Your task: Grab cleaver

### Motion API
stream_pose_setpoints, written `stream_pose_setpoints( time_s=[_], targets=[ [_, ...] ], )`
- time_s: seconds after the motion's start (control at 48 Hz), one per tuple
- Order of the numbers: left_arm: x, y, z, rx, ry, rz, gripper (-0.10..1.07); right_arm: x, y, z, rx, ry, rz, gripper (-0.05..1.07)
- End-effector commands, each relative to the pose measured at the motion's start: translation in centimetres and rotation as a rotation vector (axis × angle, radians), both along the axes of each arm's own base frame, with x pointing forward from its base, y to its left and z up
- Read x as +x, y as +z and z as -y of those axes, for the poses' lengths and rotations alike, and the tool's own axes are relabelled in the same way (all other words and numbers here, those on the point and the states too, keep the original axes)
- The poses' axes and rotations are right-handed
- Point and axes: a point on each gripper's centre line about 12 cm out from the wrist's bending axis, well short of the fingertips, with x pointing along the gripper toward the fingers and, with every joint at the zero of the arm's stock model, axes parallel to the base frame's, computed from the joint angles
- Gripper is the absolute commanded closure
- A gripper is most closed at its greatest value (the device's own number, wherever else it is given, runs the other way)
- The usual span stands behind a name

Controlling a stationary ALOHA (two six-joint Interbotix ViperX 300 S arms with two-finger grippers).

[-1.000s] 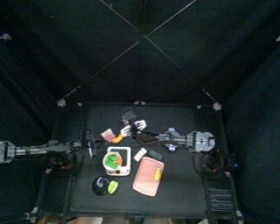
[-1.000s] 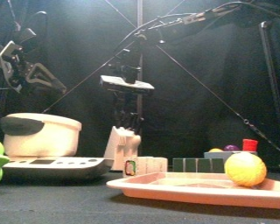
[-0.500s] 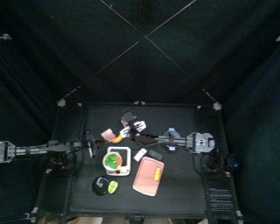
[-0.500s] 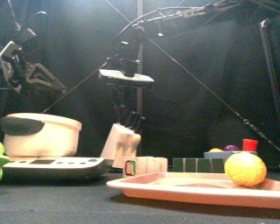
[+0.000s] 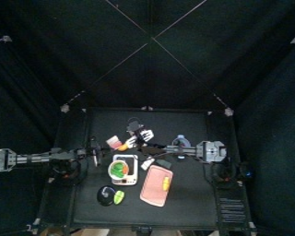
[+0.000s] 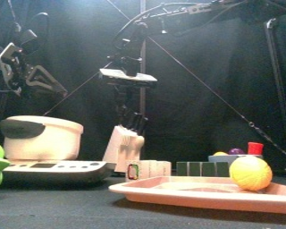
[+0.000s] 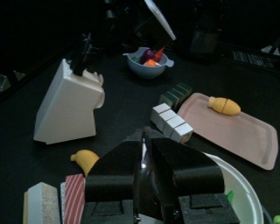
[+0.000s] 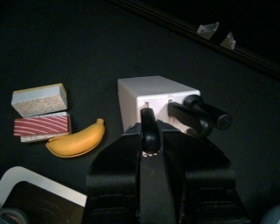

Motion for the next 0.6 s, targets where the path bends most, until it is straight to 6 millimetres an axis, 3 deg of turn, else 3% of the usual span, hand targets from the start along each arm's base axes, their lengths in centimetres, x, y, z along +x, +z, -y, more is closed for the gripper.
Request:
stream_pose_setpoints(
  time_s=[0.0,0.583],
  targets=[
    [0.21,0.47,-0.09,0.005,0.002,0.013,0.43,-0.27,1.53,0.30,-0.009,0.000,0.033,0.55],
    [0.44,1.24,-0.45,0.025,0.011,0.028,0.43,0.40,1.03,-0.29,0.033,0.057,0.087,0.55]
  ],
)
